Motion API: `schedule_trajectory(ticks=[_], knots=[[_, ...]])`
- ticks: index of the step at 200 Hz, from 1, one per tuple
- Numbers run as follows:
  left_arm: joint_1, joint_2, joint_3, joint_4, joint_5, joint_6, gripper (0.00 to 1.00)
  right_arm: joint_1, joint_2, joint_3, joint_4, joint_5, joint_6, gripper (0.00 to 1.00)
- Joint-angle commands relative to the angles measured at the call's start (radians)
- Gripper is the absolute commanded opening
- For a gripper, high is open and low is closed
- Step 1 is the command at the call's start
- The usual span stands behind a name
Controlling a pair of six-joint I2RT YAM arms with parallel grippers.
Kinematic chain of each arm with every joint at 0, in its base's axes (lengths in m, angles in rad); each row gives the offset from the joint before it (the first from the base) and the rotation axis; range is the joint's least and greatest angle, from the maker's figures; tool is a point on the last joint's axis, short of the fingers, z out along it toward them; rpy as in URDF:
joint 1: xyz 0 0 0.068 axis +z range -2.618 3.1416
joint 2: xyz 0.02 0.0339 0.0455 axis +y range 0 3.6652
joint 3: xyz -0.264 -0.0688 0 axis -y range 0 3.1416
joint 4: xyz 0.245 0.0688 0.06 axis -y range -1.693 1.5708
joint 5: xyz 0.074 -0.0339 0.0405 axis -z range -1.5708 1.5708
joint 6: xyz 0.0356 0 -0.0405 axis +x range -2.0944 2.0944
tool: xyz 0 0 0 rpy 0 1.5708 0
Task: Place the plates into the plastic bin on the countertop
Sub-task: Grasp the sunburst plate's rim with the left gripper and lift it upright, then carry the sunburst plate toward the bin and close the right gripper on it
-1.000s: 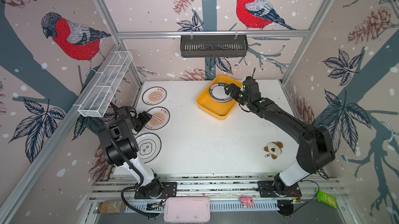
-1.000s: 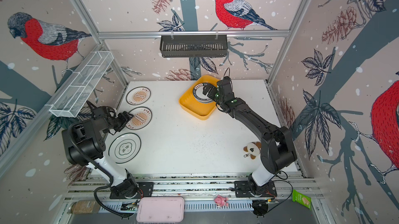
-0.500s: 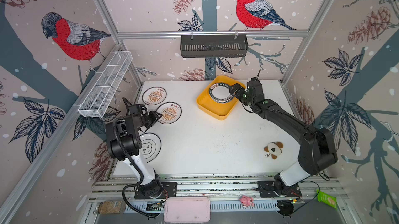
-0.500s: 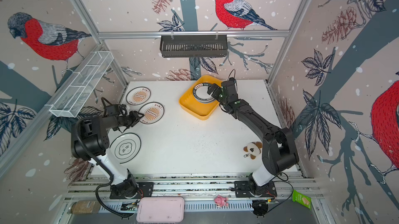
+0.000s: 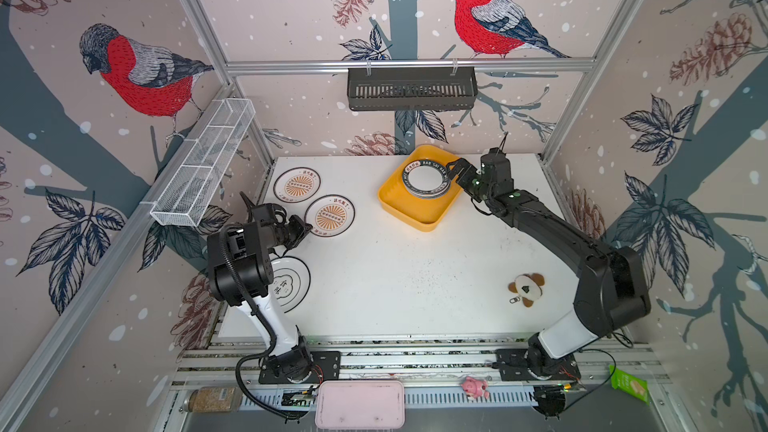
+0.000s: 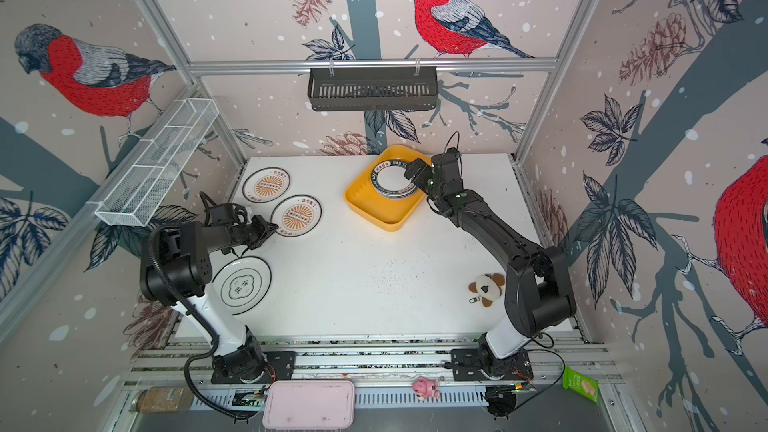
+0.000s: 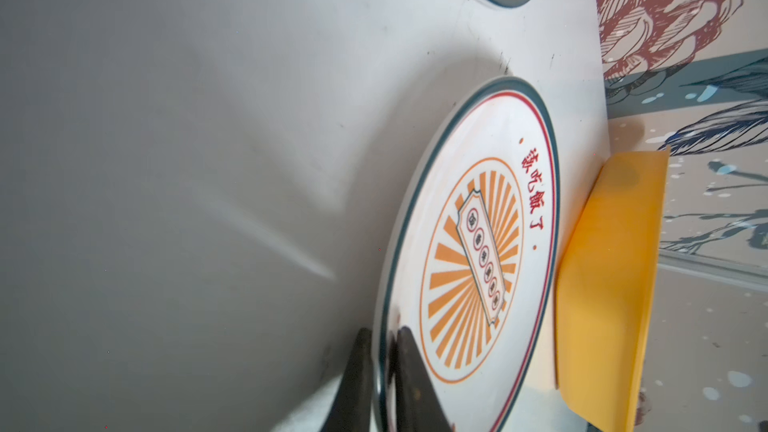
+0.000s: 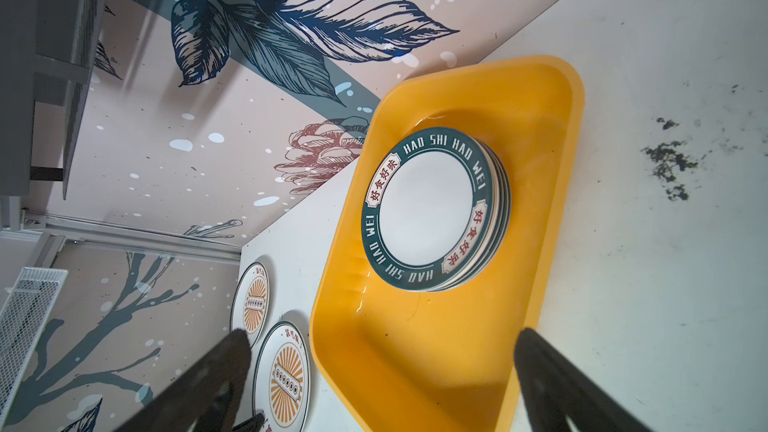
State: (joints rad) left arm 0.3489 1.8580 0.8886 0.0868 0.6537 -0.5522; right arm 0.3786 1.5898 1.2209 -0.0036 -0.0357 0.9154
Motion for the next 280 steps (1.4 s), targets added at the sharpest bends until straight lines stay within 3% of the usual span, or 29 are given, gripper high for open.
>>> schedule_trajectory(ticks=[1, 61, 157, 185, 218, 280], knots=[[-0.011, -0.038, -0.022, 0.001, 0.008, -0.05, 0.09, -0.001, -0.007, 0.011, 0.004, -0.007, -0.007, 1.0], [-0.022, -0.199, -0.007, -0.063, 0.041, -0.082, 0.01, 0.017, -0.051, -0.025, 0.001, -0.02, -0.01, 1.0], [-0.027, -0.44, -0.003, -0.207, 0.164, -0.052, 0.01, 0.112, -0.191, -0.15, -0.021, 0.037, 0.027, 0.99], [-0.039, -0.493, -0.006, -0.237, 0.216, -0.046, 0.01, 0.169, -0.191, -0.155, -0.045, 0.034, 0.024, 1.0], [-0.065, -0.545, 0.001, -0.254, 0.272, -0.05, 0.01, 0.253, -0.18, -0.178, 0.032, -0.05, 0.018, 1.0], [-0.183, -0.597, 0.005, -0.199, 0.326, -0.134, 0.01, 0.405, -0.106, -0.17, 0.184, -0.104, 0.045, 0.97]])
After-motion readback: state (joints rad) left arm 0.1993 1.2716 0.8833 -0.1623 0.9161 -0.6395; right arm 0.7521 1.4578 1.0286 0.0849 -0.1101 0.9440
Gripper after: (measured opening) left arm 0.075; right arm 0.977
